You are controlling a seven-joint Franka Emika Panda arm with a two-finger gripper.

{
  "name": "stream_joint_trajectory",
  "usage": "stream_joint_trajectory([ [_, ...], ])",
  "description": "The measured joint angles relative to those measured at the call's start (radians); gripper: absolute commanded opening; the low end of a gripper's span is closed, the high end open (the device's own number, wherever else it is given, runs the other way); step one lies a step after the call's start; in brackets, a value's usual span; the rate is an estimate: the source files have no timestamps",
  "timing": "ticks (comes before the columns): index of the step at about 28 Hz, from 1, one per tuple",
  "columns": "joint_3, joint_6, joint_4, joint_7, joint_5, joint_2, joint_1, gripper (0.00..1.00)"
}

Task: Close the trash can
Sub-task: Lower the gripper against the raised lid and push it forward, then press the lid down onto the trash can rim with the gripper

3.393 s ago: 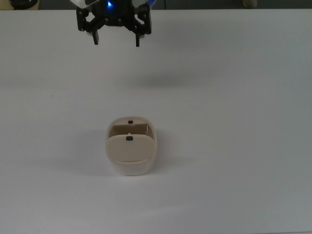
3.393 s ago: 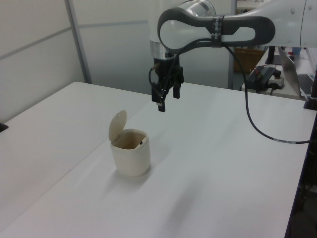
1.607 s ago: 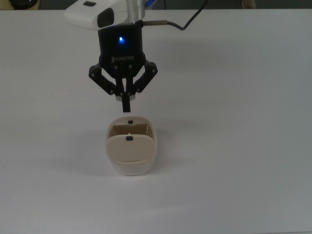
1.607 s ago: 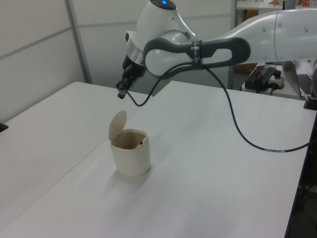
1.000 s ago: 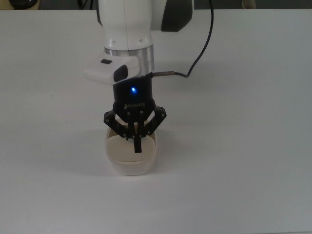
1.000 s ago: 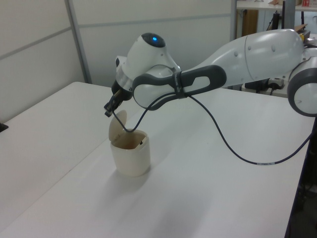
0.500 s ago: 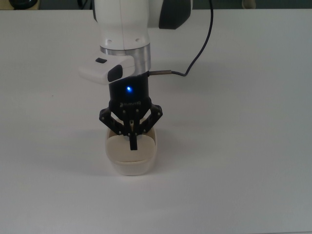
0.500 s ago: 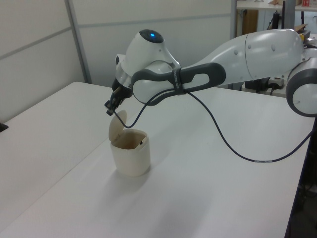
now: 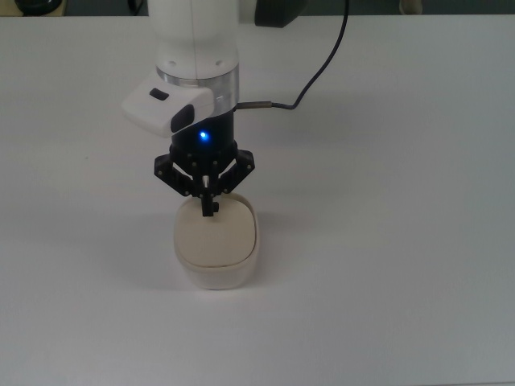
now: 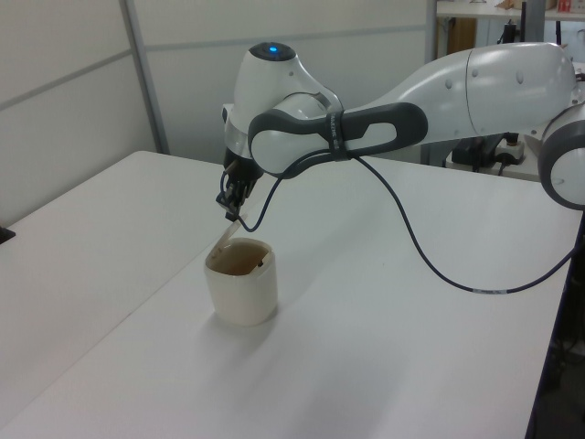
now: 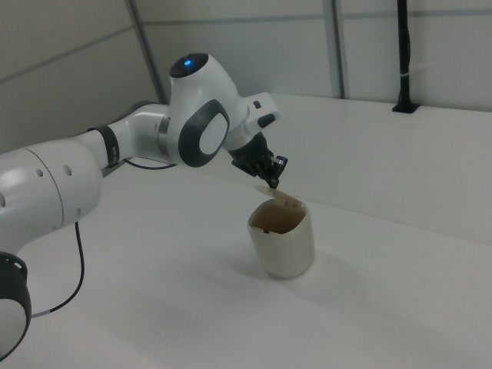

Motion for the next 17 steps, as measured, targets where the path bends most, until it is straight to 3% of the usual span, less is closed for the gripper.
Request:
stream_joint_trajectory([
  [8, -0.014, -0.027, -0.008, -0.003, -0.031, 0.001, 0.000, 0.00],
  [17, -0.013, -0.034, -0.041, -0.009, -0.031, 0.006, 0.005, 0.00],
])
